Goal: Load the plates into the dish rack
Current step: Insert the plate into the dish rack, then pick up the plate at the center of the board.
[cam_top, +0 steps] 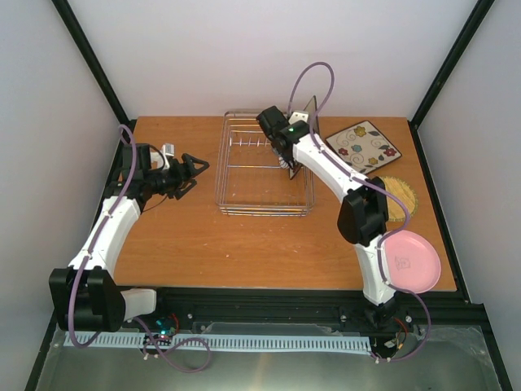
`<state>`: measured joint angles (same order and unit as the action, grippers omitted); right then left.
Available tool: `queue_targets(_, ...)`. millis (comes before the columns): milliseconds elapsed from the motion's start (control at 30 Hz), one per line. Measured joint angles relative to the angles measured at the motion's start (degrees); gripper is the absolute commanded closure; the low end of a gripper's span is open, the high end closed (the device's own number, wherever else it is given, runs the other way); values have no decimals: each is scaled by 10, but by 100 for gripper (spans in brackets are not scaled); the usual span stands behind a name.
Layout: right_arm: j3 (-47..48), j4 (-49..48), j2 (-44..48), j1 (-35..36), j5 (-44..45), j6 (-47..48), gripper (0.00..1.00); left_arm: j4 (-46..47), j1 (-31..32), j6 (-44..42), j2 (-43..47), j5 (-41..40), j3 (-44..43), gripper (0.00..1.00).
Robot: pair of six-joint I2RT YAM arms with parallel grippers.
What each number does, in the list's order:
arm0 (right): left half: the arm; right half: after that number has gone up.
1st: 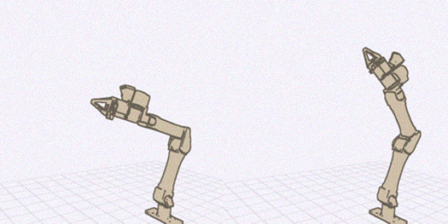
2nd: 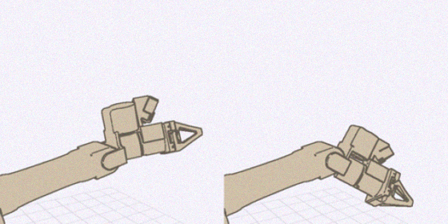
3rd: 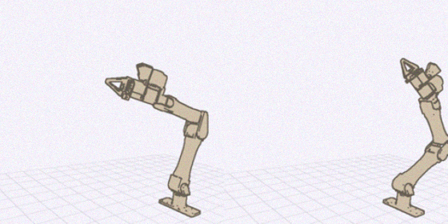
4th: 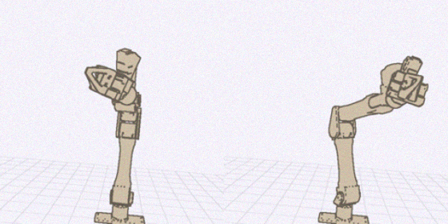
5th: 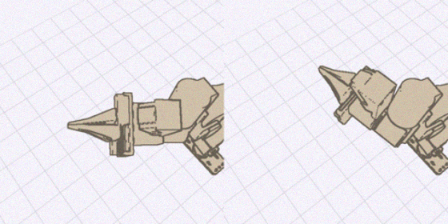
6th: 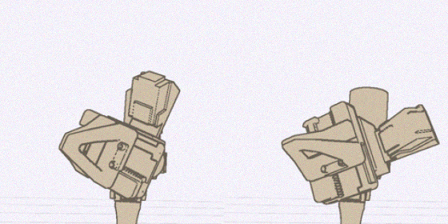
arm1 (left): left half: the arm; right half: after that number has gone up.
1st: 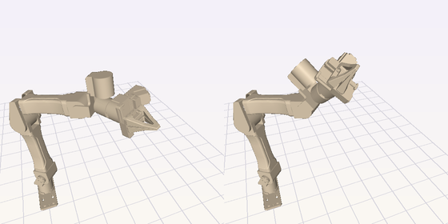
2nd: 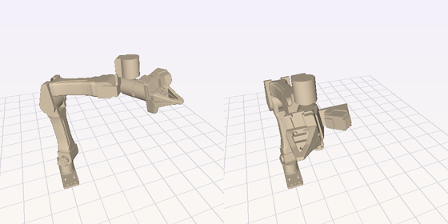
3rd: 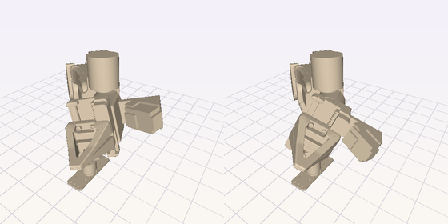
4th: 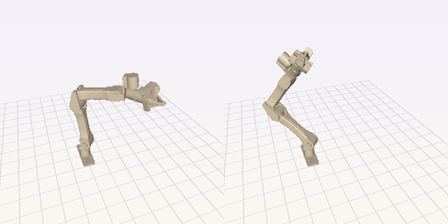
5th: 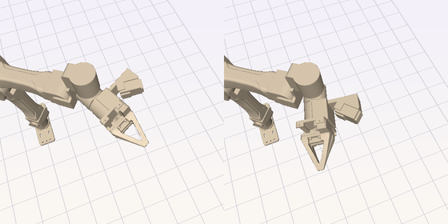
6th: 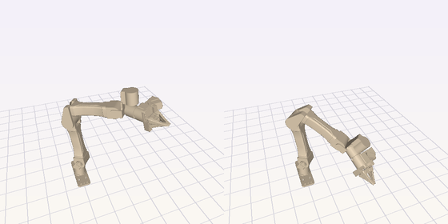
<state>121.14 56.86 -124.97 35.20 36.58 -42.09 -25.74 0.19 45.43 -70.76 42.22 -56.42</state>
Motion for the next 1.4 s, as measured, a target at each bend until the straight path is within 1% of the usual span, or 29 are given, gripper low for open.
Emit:
queue_targets(167,-42,4,46,5,-1,-10,63,0,-2,0,0,0,0,10)
queue_targets(333,-62,4,80,11,-2,-14,62,0,-2,-1,1,0,0,9)
queue_targets(433,-76,4,105,21,-5,-16,60,-2,-2,-14,4,-1,0,5)
queue_targets(500,-90,5,133,31,-9,-17,54,-15,-2,-36,5,-9,-7,4)
queue_targets(567,-110,4,172,40,-10,-19,46,-34,-2,-63,5,-20,-24,3)
queue_targets(667,-173,-3,274,47,-7,-12,34,-51,3,-98,5,-30,-51,2)
queue_targets(767,-212,1,371,31,3,-9,29,-62,20,-128,6,-55,-60,2)
queue_targets(833,-241,1,434,-2,1,-5,28,-75,31,-144,4,-77,-60,2)
queue_targets(900,-279,0,484,-45,-3,-2,27,-86,37,-161,-3,-100,-60,6)
queue_targets(1033,-362,-1,549,-141,-37,10,27,-105,38,-191,-61,-140,-84,9)
queue_targets(1133,-399,-1,560,-191,-74,24,27,-116,39,-210,-122,-169,-120,10)
queue_targets(1233,-414,-2,549,-233,-109,40,29,-128,44,-225,-172,-191,-167,10)
queue_targets(1333,-421,-13,519,-288,-153,56,31,-134,48,-234,-191,-202,-203,10)
queue_targets(1400,-421,-29,485,-336,-201,59,31,-136,49,-236,-188,-205,-217,9)
